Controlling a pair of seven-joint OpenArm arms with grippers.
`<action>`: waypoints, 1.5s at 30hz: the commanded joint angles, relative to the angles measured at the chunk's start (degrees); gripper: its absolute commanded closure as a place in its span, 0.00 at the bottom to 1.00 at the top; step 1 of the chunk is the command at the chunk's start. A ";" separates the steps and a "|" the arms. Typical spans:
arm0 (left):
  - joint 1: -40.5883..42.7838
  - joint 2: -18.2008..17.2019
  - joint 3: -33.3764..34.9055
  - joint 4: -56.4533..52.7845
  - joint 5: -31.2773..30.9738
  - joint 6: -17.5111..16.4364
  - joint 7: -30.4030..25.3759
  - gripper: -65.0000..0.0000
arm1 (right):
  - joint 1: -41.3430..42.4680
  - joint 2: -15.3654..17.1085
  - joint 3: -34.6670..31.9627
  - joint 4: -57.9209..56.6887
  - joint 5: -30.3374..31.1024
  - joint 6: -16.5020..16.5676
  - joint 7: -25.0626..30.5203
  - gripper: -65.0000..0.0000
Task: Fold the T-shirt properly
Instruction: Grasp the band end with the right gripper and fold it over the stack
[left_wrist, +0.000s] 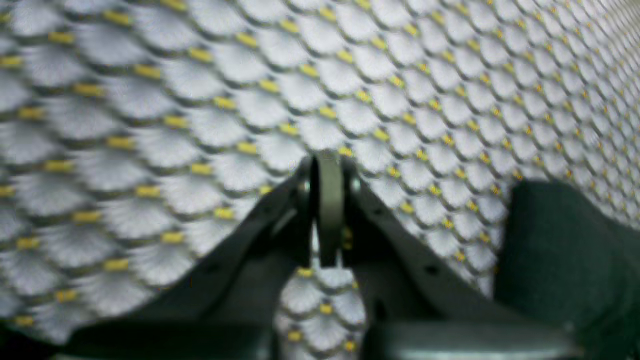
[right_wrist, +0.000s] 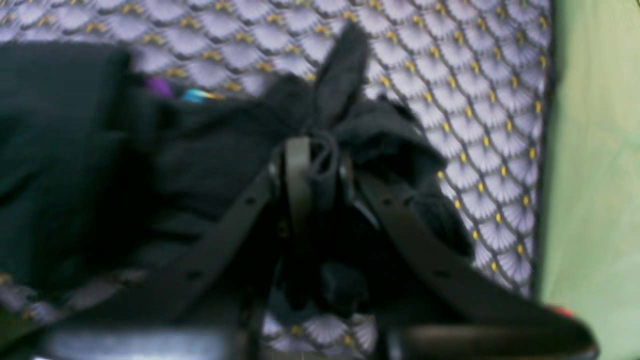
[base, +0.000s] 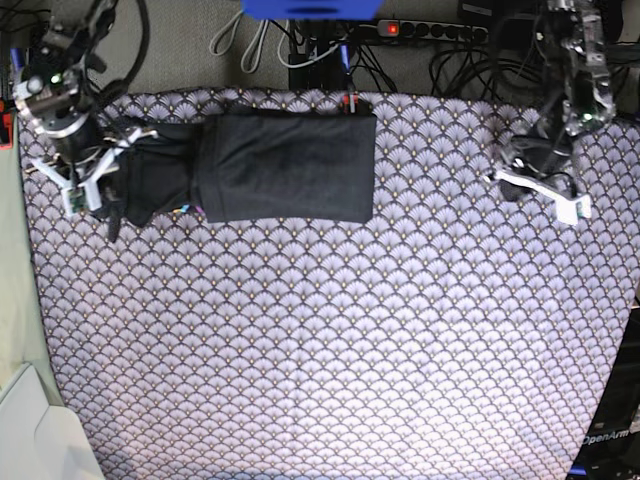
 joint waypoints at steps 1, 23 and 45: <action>-0.13 -0.92 -1.17 0.96 -1.94 2.51 0.66 1.00 | 0.05 0.01 -1.20 1.61 0.91 0.01 1.48 1.00; 8.40 -1.10 -18.84 1.05 -1.85 2.42 0.74 0.99 | 0.93 -5.44 -35.31 1.26 0.91 0.01 2.19 1.00; 9.45 -1.10 -18.84 1.05 -1.85 2.42 0.74 0.99 | 7.08 -5.79 -40.58 -11.49 0.91 0.01 2.27 1.00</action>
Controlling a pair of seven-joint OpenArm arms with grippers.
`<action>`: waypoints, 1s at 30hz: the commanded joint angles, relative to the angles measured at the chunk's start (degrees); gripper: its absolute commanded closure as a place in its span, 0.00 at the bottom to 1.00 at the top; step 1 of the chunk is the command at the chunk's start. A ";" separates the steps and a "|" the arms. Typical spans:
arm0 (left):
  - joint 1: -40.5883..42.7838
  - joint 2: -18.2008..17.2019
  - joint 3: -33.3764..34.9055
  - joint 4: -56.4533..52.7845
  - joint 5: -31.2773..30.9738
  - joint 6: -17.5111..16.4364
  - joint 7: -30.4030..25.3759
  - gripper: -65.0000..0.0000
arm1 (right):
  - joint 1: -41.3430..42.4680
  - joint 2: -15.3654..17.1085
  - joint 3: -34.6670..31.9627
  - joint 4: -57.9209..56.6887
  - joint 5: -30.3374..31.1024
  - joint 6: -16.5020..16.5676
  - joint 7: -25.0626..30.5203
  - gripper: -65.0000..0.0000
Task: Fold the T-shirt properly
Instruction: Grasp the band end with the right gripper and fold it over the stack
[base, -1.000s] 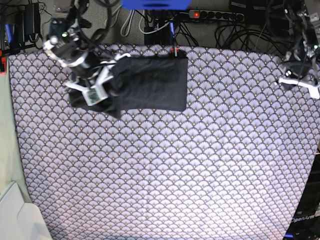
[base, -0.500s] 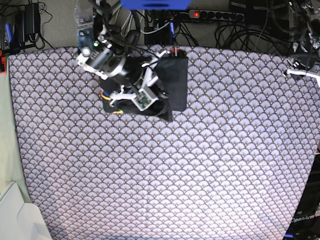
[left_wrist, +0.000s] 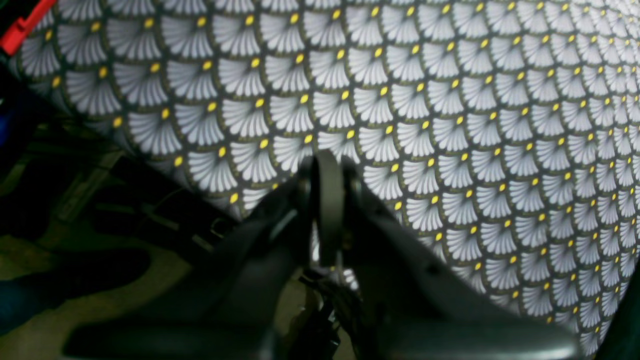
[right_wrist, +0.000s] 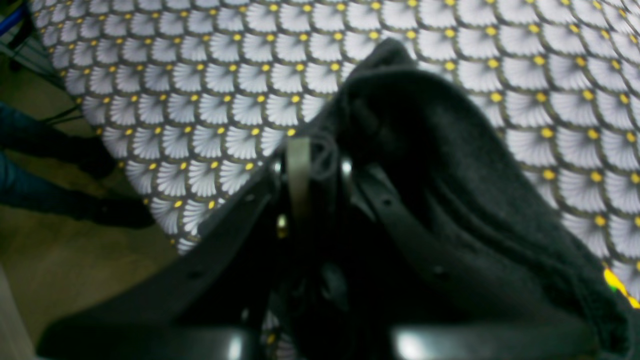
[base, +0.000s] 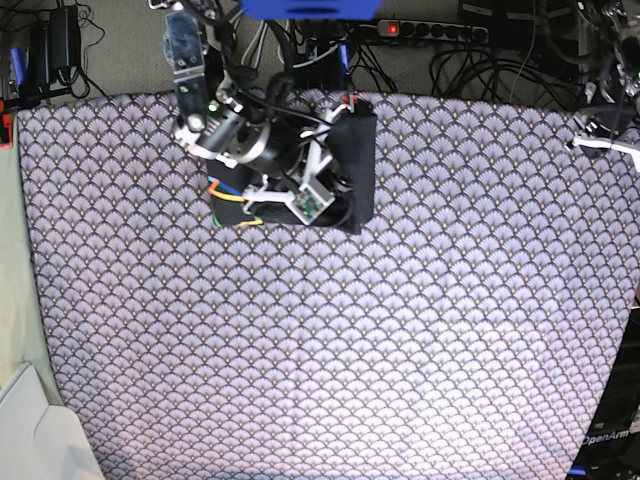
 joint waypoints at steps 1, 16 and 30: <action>0.16 -0.86 -0.35 0.88 -1.83 2.27 0.63 0.99 | 0.90 -0.52 -0.37 0.88 1.28 0.17 1.44 1.00; 0.16 -0.77 0.00 0.79 -1.83 2.27 0.63 0.99 | 3.80 -0.52 -0.37 -3.25 1.28 0.17 1.36 0.90; 0.16 -0.77 -0.08 0.79 -1.83 2.27 0.63 0.99 | 2.04 2.47 -6.96 10.81 1.19 0.17 1.36 0.58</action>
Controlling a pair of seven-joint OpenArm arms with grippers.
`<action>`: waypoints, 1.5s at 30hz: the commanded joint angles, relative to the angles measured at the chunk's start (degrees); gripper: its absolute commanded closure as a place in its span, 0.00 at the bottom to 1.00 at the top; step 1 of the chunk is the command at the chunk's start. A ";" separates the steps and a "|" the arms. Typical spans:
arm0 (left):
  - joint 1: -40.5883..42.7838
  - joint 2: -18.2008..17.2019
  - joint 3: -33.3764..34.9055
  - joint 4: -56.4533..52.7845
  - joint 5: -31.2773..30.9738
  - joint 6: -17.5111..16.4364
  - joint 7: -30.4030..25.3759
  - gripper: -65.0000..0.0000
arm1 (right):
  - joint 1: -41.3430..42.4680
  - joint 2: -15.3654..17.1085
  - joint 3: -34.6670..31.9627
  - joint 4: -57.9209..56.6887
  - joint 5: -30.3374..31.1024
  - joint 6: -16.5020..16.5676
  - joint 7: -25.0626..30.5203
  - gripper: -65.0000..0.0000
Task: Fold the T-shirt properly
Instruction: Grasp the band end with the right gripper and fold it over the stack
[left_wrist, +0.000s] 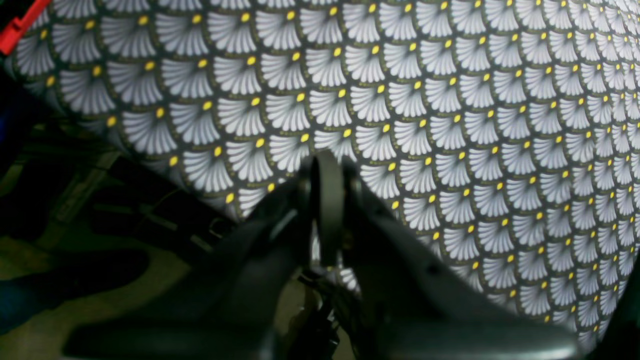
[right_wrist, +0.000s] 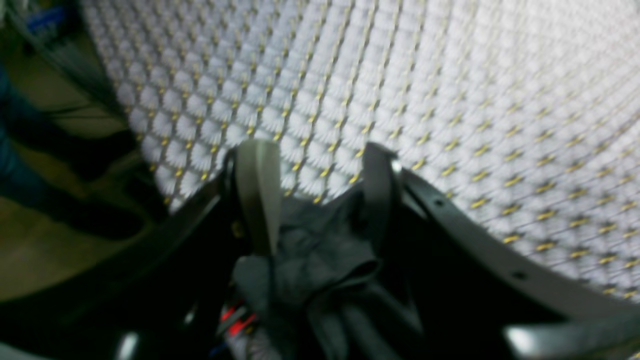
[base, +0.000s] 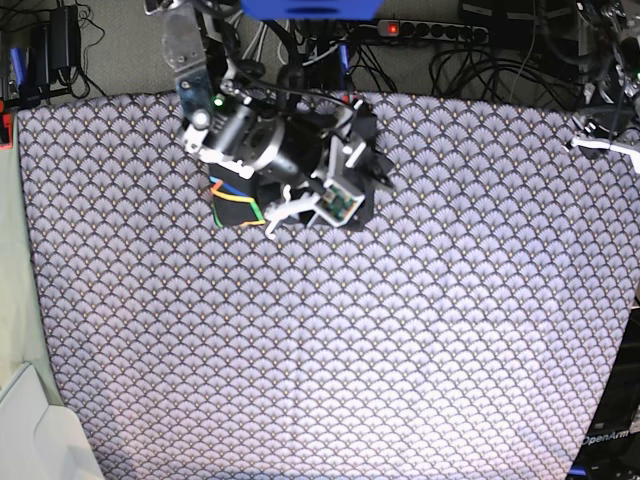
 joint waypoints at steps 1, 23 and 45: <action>0.16 -0.88 -0.50 0.81 -1.81 2.27 0.68 0.99 | 0.49 0.52 2.14 1.68 0.67 0.17 1.25 0.59; -0.19 -0.53 -0.24 0.81 -1.81 2.18 0.68 0.99 | 0.31 0.61 27.02 -6.41 1.02 0.17 1.25 1.00; 0.16 -0.70 -0.59 0.81 -1.81 2.18 0.68 1.00 | -4.79 9.49 1.79 1.15 0.75 0.17 0.72 1.00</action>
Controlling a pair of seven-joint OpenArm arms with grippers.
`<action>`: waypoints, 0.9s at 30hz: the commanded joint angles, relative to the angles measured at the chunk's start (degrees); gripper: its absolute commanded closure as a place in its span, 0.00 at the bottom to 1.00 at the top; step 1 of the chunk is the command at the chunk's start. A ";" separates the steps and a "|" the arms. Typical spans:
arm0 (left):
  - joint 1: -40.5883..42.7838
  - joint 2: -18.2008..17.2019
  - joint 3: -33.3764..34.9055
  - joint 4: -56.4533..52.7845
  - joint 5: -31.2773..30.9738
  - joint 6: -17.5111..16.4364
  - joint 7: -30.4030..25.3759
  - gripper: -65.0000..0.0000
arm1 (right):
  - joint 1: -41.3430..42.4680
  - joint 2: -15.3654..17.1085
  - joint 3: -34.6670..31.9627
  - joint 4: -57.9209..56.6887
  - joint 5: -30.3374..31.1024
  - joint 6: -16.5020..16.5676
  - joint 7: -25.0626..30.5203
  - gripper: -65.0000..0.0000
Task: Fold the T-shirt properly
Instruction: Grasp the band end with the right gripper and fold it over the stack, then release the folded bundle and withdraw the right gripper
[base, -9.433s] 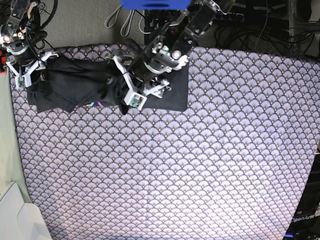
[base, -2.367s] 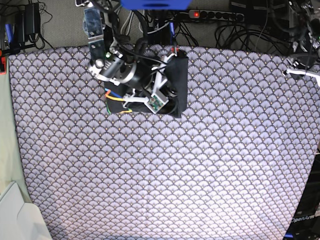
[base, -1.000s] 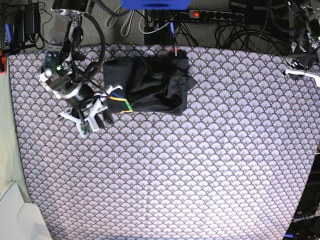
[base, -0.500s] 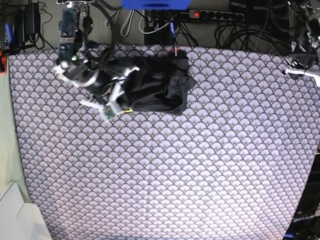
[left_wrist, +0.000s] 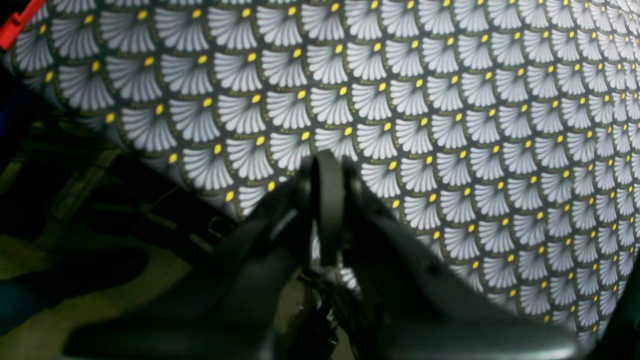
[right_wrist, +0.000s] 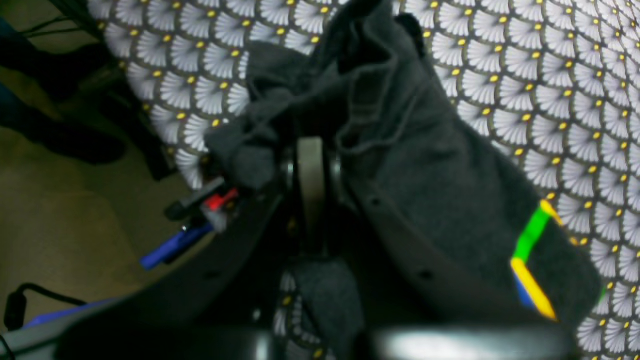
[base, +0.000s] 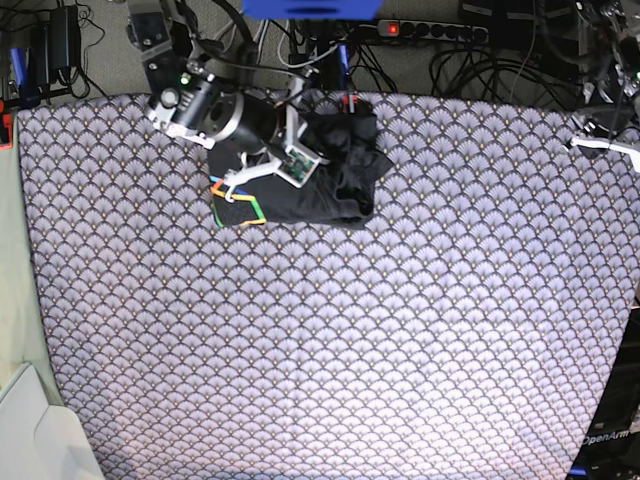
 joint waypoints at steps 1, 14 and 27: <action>0.16 -0.92 -0.57 0.81 -1.78 2.18 0.66 1.00 | 0.52 -0.28 1.76 1.24 0.65 -0.05 1.59 1.00; -0.01 -0.75 -0.30 0.81 -1.78 2.18 0.66 1.00 | 0.52 -5.12 13.19 0.80 0.65 -0.05 2.03 1.00; 0.25 -0.75 -0.57 0.81 -1.78 2.18 0.66 1.00 | -0.53 -4.41 -1.14 -7.55 0.65 -0.05 2.03 1.00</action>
